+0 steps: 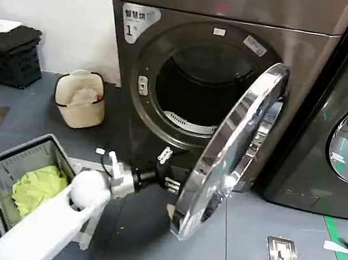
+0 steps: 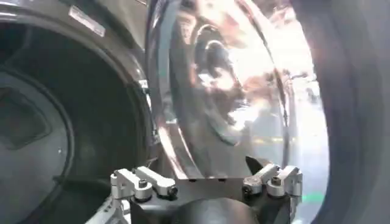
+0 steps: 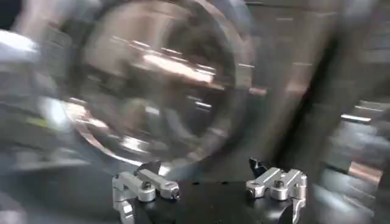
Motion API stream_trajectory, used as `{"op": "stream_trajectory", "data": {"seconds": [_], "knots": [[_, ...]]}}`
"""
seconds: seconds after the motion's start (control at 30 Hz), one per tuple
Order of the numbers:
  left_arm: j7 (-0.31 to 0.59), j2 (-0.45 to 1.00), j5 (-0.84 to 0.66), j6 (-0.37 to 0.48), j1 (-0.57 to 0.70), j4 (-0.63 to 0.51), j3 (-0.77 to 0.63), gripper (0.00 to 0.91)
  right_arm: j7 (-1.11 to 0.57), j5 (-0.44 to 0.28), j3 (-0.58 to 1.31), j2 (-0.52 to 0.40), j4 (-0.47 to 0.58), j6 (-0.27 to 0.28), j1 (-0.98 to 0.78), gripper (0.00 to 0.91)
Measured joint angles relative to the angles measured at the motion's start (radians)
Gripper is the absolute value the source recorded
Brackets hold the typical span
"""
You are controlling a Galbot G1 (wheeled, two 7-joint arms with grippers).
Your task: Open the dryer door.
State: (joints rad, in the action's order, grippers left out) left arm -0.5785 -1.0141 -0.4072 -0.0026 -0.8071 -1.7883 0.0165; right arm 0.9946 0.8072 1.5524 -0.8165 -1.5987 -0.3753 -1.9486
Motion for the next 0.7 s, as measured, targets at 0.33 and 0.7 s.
{"op": "stream_trajectory", "data": {"seconds": [0.33,0.7], "knots": [[0.02,-0.069,0.018,-0.007,0.056,0.041,-0.085,0.907,-0.399,-0.152,0.211,-0.116,0.155,0.039,-0.057,0.907],[0.038,-0.152,0.045,-0.014,0.106,0.105,-0.143,0.907,-0.867,-0.327,0.392,-0.141,0.376,0.292,-0.074,0.907]]}}
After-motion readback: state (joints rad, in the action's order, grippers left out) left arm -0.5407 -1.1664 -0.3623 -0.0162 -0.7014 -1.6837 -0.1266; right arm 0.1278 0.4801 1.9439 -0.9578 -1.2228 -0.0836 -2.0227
